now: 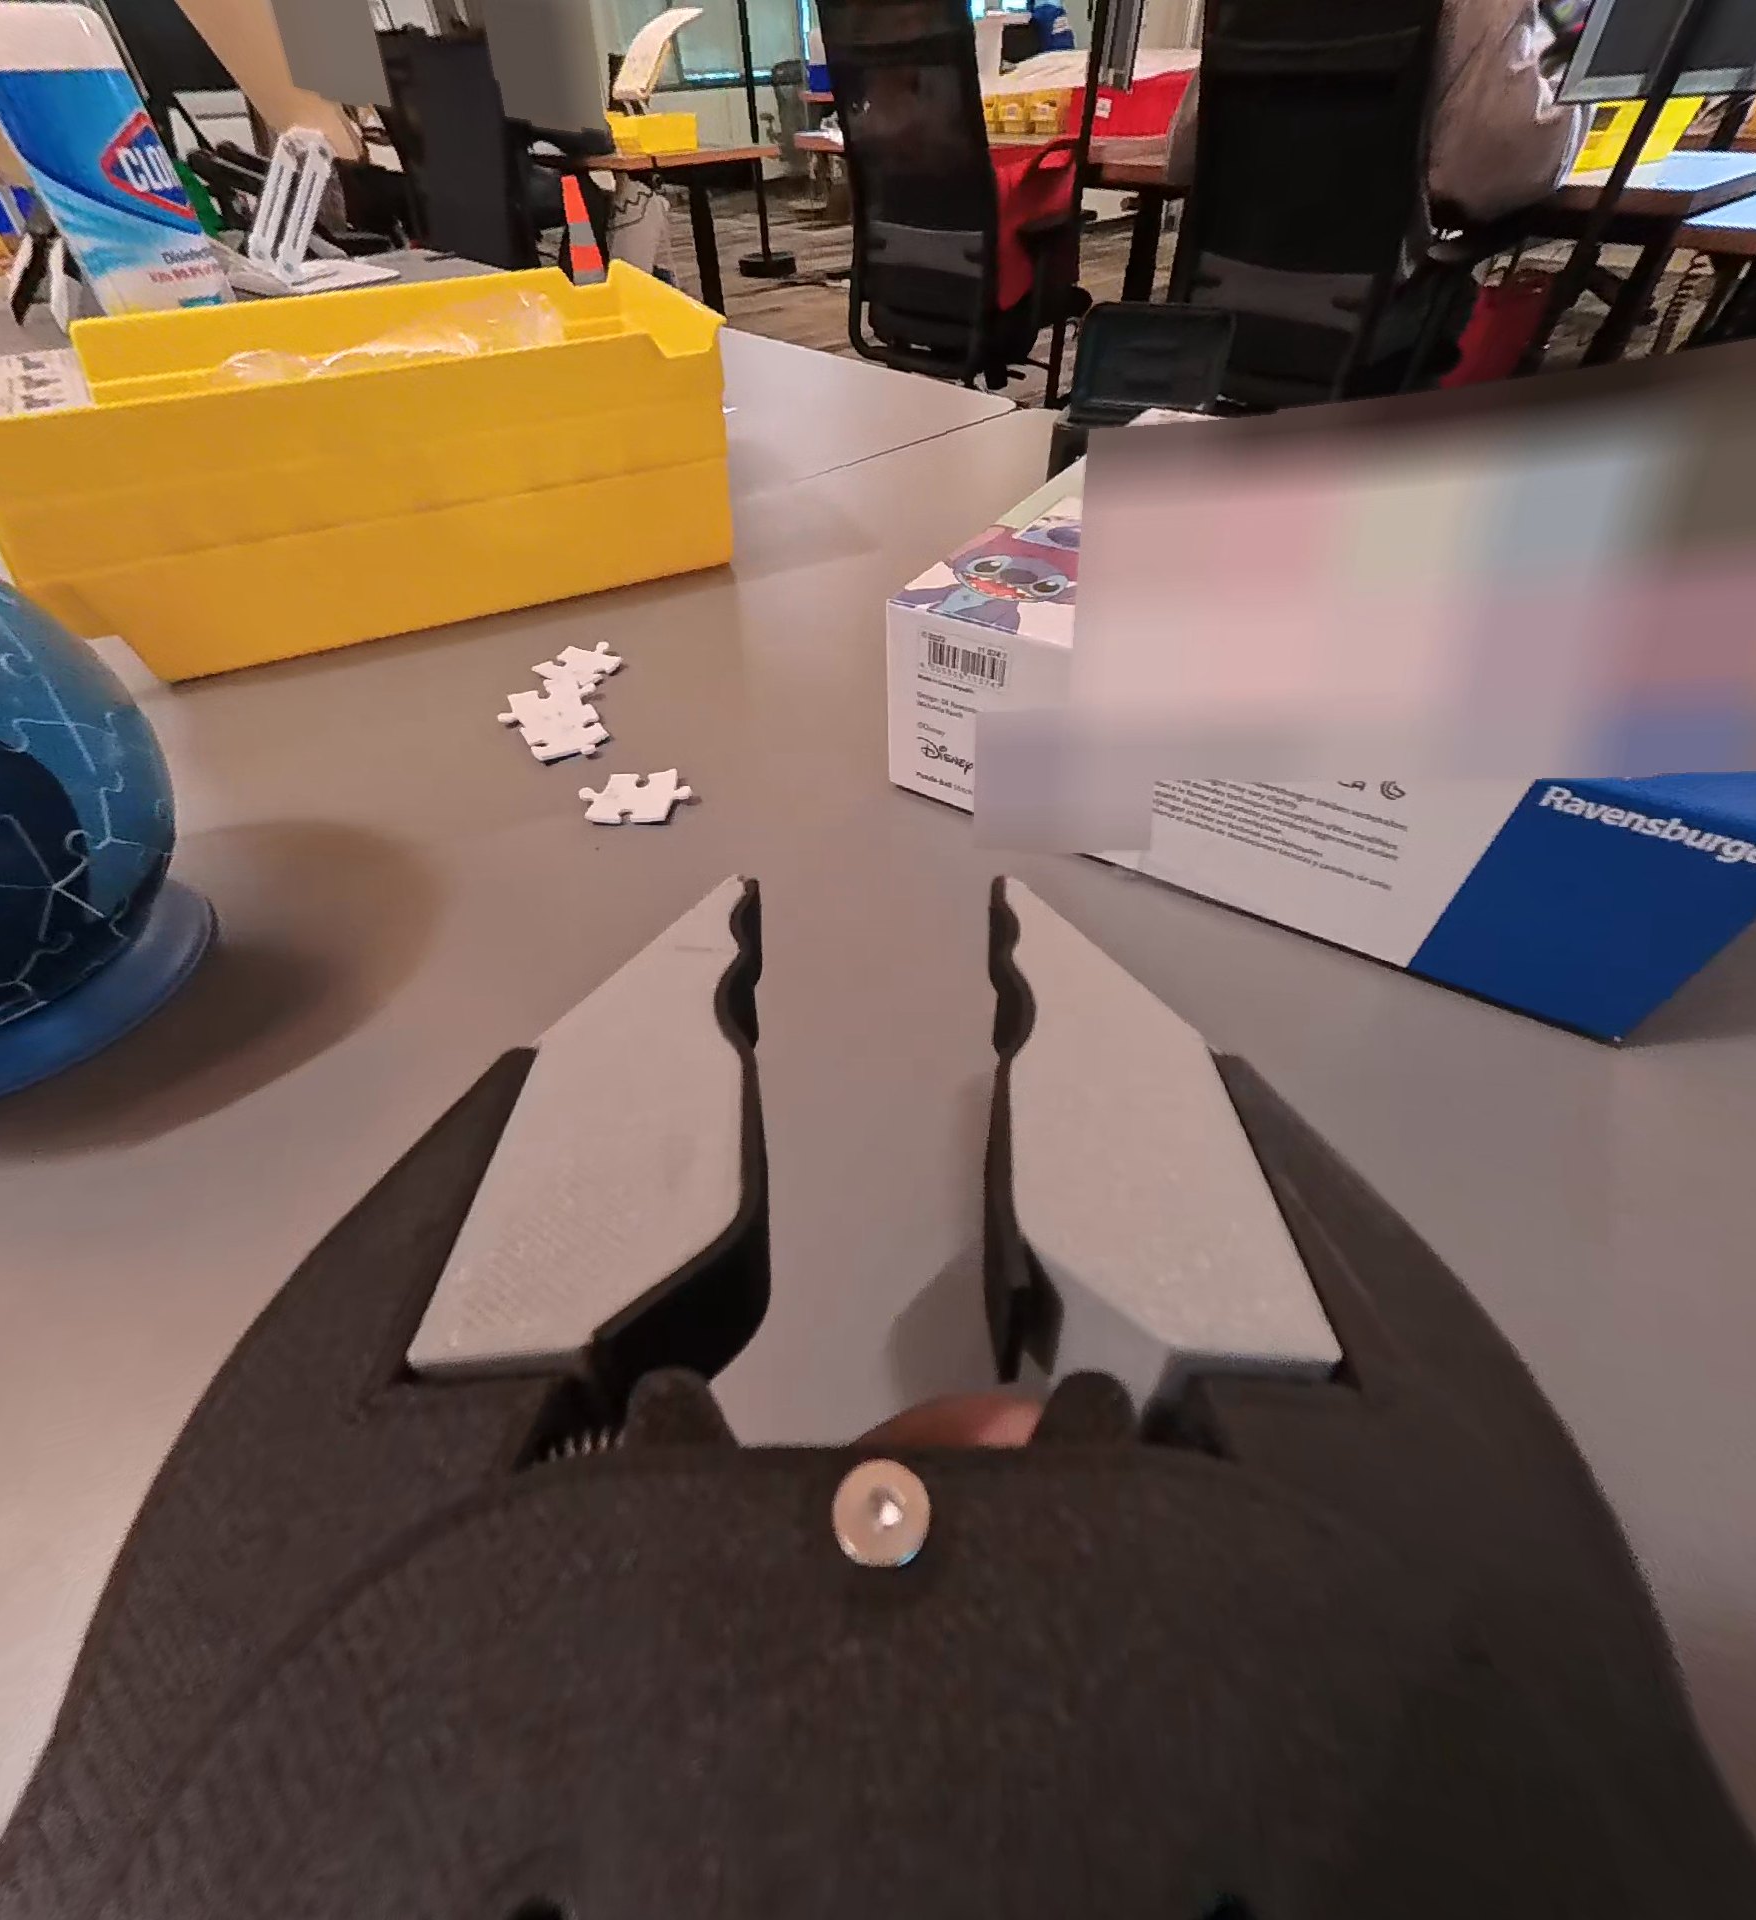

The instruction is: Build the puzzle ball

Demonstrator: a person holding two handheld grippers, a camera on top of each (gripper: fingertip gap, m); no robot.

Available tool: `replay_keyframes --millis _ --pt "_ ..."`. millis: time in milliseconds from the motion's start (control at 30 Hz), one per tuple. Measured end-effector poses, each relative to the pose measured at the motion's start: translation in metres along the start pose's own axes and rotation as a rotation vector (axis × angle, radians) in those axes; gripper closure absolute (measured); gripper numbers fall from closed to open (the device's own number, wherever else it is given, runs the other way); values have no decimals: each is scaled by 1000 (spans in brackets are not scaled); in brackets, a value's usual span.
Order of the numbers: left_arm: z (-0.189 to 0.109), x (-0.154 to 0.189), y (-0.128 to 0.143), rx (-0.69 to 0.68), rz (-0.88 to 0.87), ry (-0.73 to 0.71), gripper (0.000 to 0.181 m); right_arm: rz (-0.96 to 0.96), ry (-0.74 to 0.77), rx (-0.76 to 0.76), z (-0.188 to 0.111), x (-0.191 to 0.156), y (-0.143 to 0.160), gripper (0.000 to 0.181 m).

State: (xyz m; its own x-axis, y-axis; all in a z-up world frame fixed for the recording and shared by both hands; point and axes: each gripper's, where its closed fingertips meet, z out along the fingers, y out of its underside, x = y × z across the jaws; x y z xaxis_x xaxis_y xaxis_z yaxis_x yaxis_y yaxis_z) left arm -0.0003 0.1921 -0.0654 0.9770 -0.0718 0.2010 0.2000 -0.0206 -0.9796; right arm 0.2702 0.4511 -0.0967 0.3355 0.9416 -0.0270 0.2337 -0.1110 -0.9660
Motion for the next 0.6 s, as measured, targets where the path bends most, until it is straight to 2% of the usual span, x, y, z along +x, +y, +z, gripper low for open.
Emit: replay_keyframes --millis 33,100,233,333,433,600 --pt "2 -1 3 -23 -20 13 137 -1 3 -6 0 1 1 138" --pt "8 -1 10 -79 -63 41 118 8 0 -23 2 2 3 128" --pt "12 0 17 -128 -127 96 99 20 -29 -52 5 -1 7 106" --pt "10 0 13 -103 -108 80 101 3 -15 -46 5 -1 6 107" --pt "10 1 13 -98 -98 83 114 -18 12 -50 5 1 6 116" --pt "8 -2 11 -82 -130 79 119 -41 61 -38 2 4 5 119"
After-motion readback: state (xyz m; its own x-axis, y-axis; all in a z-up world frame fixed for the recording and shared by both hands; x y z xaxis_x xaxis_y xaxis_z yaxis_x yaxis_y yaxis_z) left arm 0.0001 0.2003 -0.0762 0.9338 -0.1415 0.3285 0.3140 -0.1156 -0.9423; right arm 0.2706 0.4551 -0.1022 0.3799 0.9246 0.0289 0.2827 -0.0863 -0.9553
